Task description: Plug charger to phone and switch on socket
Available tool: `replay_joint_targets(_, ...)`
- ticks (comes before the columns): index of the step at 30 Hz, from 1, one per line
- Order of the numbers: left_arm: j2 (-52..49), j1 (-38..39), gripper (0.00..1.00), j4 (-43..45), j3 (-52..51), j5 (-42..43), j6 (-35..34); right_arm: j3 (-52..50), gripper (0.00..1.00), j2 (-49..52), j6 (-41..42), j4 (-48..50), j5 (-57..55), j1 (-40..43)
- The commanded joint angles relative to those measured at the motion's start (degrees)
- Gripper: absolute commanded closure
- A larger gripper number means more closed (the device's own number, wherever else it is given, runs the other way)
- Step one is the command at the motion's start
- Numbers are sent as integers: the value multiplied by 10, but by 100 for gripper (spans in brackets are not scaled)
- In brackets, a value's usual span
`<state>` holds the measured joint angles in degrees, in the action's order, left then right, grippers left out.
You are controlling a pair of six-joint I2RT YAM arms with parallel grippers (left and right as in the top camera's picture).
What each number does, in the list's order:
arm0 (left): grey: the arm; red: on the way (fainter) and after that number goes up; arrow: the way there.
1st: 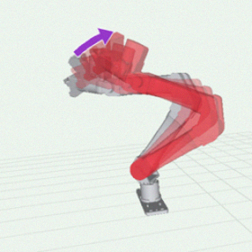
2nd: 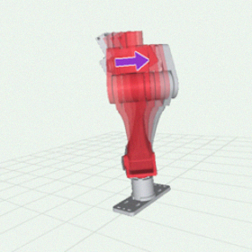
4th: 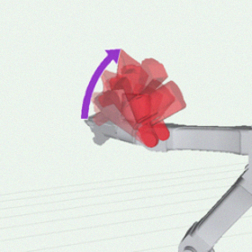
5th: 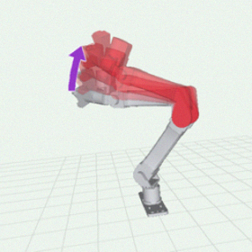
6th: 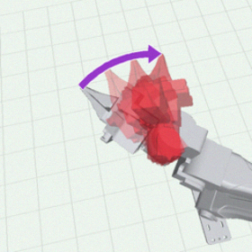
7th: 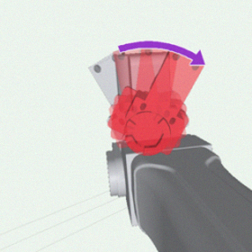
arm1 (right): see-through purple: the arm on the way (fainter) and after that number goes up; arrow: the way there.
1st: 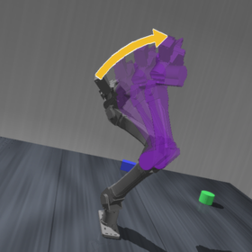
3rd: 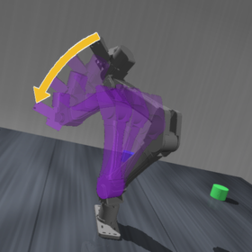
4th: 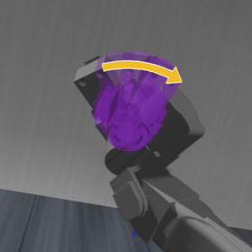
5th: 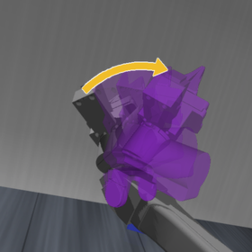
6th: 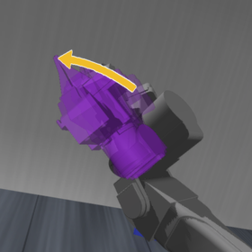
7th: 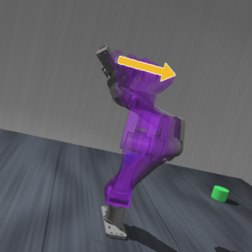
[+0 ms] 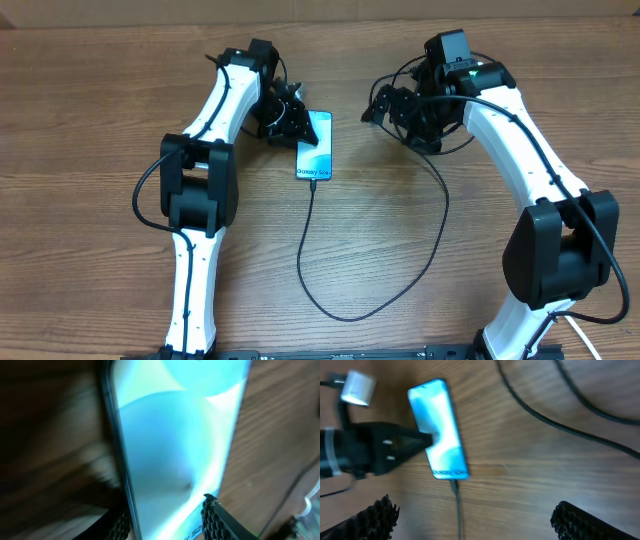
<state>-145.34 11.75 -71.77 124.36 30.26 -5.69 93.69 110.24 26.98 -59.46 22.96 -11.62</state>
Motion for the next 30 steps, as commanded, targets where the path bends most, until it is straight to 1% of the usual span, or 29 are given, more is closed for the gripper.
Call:
replay_joint_targets(1, -8, -15, 56, -7, -7, -117, -23, 56, 0, 3, -14, -42, -81, 13)
replay_joint_targets(5, 12, -25, 55, -9, 4, -136, -43, 115, 0, 3, -20, -102, -156, 25)
replay_joint_targets(8, 35, -33, 55, -19, 24, -143, -42, 153, 0, 3, -20, -133, -223, 43)
replay_joint_targets(13, 100, -42, 56, -34, 66, -142, -42, 159, 0, 7, -17, -121, -326, 92)
replay_joint_targets(17, 169, -42, 55, -23, 83, -143, -53, 156, 0, 23, -18, -83, -357, 147)
replay_joint_targets(18, 186, -42, 43, -19, 83, -144, -53, 154, 0, 30, -18, -66, -358, 163)
replay_joint_targets(19, 200, -42, 14, -16, 83, -145, -52, 154, 0, 38, -18, -54, -359, 176)
replay_joint_targets(20, 212, -42, 0, -14, 83, -151, -53, 154, 0, 43, -18, -45, -360, 184)
replay_joint_targets(25, 233, -42, 0, -13, 83, -187, -52, 154, 0, 87, -20, 13, -369, 232)
replay_joint_targets(30, 231, -42, 0, -15, 80, -187, -52, 154, 0, 134, -73, 63, -374, 250)
